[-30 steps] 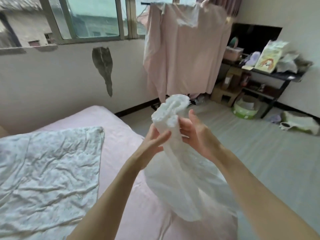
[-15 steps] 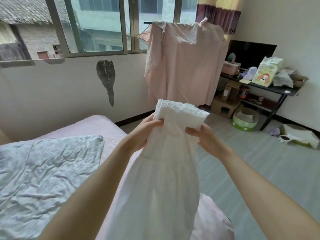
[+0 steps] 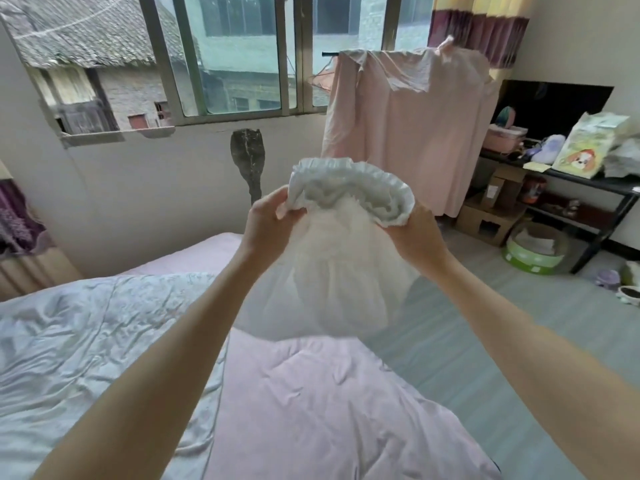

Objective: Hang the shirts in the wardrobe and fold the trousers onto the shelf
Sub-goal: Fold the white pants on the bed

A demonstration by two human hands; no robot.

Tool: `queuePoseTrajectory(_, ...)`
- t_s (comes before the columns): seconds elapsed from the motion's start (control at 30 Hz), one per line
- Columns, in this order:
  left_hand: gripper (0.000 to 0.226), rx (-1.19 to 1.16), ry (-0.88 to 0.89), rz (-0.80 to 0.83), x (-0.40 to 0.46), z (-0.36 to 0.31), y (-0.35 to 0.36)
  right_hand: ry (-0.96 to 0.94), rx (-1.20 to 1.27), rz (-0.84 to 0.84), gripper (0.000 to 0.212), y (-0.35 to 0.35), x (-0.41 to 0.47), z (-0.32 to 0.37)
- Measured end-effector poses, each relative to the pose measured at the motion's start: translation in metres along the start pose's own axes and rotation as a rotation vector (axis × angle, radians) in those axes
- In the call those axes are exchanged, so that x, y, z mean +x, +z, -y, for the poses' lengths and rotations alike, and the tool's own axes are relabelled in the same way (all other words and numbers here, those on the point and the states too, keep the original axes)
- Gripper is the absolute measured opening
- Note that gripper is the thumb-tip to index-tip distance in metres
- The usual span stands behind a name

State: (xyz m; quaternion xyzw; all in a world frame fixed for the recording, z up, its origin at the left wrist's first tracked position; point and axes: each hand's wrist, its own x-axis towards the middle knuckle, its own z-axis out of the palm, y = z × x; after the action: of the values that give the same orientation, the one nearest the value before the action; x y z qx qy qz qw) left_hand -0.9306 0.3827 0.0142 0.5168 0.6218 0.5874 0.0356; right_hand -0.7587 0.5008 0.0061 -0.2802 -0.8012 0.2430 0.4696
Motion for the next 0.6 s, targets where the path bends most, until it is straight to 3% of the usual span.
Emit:
queuePoseTrajectory(0.1,0.025,0.064,0.001,0.078,-0.051,0.027,0.001,-0.042,-0.031,0.039,0.03,0.005,-0.058,-0.016)
queuePoseTrajectory(0.17,0.028,0.047,-0.057,0.161,-0.097,0.053,0.009,0.071,-0.025,0.16,0.039,0.014,-0.107,-0.038)
queuePoseTrajectory(0.27,0.037,0.101,-0.236,0.319,-0.178,0.098,0.027,0.35,-0.076,0.465,0.054,0.032,-0.19,-0.083)
queuePoseTrajectory(0.33,0.042,0.187,-0.31,0.457,-0.241,0.132,0.038,0.532,-0.178,0.698,0.053,0.048,-0.258,-0.116)
queuePoseTrajectory(0.43,0.036,0.27,-0.522,0.852,-0.328,0.174,0.048,0.707,-0.21,0.996,0.051,0.063,-0.356,-0.151)
queuePoseTrajectory(0.5,0.021,0.339,-0.696,1.005,-0.37,0.192,0.056,0.819,-0.139,1.065,0.047,0.065,-0.405,-0.161)
queuePoseTrajectory(0.57,0.013,0.362,-0.788,0.95,-0.39,0.205,0.068,0.909,-0.187,1.027,0.04,0.072,-0.428,-0.17)
queuePoseTrajectory(0.6,0.012,0.381,-0.825,0.876,-0.395,0.216,0.078,0.925,-0.224,0.915,0.037,0.078,-0.436,-0.179)
